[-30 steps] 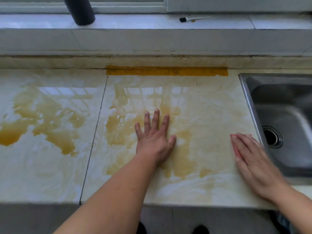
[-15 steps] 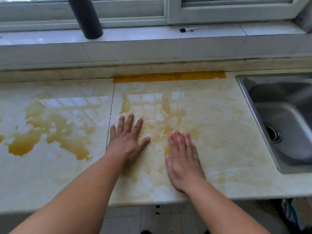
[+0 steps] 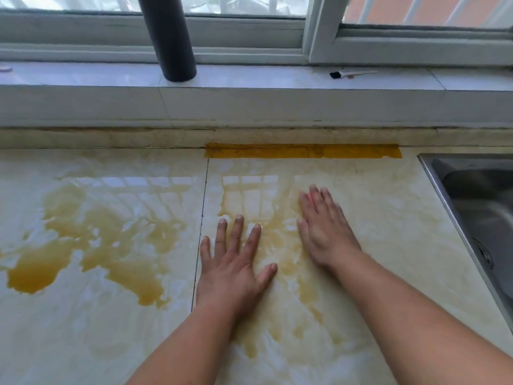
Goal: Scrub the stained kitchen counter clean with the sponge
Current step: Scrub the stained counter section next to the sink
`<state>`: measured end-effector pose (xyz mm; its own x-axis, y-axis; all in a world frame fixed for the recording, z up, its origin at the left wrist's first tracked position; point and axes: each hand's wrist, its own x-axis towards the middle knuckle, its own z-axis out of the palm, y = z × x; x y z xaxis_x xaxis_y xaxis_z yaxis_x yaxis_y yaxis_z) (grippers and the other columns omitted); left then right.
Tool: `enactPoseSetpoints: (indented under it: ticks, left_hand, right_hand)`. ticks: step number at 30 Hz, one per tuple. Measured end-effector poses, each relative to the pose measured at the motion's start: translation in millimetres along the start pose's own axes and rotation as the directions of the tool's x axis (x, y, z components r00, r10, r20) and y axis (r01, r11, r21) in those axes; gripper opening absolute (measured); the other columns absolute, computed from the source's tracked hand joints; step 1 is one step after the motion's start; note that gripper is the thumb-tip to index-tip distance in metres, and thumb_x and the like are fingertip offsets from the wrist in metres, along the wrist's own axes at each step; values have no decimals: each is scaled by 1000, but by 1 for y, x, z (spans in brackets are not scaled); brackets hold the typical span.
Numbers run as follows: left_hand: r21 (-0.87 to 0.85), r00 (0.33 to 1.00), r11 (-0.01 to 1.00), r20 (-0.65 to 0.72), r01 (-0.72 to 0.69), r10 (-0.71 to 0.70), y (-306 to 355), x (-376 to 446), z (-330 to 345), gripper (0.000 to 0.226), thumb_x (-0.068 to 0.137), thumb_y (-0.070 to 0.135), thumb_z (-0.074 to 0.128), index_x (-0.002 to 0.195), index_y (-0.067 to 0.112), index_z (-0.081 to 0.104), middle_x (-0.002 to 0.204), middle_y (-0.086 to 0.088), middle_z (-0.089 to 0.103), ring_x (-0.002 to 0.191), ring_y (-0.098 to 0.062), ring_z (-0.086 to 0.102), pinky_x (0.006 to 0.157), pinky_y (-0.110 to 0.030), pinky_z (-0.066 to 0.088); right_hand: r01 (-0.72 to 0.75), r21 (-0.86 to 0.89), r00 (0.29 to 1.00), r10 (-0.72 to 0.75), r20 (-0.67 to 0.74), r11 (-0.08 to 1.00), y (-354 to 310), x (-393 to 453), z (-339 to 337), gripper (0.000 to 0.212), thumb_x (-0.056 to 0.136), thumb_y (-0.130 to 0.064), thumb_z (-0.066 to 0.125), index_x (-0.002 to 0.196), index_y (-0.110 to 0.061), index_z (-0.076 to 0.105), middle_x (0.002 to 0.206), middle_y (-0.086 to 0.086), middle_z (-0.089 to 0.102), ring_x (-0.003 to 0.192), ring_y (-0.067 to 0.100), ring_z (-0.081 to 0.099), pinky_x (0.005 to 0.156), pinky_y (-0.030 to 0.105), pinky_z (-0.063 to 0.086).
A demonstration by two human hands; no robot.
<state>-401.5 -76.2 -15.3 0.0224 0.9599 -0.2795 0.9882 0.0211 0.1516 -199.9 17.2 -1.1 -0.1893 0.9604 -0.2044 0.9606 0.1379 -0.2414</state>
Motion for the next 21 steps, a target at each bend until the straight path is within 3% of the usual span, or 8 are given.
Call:
enactPoseSetpoints:
  ticks: [3,9,12,16,18,21]
  left_hand:
    - [3,1000,1000,8,-10,10,-1,0,1,83,92,82,7,157,43,-28,160,7,-46,145,-23,-47,122,-59,-17]
    - [-8,999,999,21,-36,36,-2,-2,0,82,93,81,6,156,41,-30,159,5,-49,142,-25,-51,121,-61,-18]
    - [-32,998,999,-45,-34,33,-3,-2,2,83,91,82,0,160,41,-18,165,5,-39,148,-25,-43,122,-62,-15]
    - [-15,999,999,8,-32,32,-1,-2,0,83,93,80,8,156,42,-28,160,6,-47,143,-24,-50,121,-61,-19]
    - [-25,999,999,-21,-28,28,0,-1,0,84,92,80,11,158,42,-24,161,6,-45,144,-23,-48,121,-61,-18]
    - [-25,997,1000,-82,-16,14,-2,1,7,84,93,80,19,163,43,-6,170,5,-27,153,-24,-34,123,-61,-11]
  right_hand:
    - [-21,-2,1000,21,11,1000,-8,22,-2,63,106,-42,20,161,-25,-6,166,-5,-24,151,15,-24,124,37,-9]
    - [153,-18,988,-152,38,988,21,-82,7,63,98,-51,5,158,-35,-5,164,-19,-23,149,3,-26,121,25,-13]
    - [-50,-2,998,50,-22,999,63,-58,-4,68,96,-53,4,161,-32,3,164,-16,-20,151,5,-22,122,28,-8]
    - [-333,43,941,335,-43,942,45,18,-19,63,105,-42,18,162,-21,1,168,2,-17,154,20,-18,125,40,-5]
    - [-265,63,964,266,-12,962,7,46,-19,63,106,-38,21,161,-20,-2,167,5,-18,154,24,-19,125,41,-7]
    - [14,69,999,-17,39,998,-46,54,-10,63,105,-34,23,161,-23,-5,167,1,-22,153,21,-22,124,39,-10]
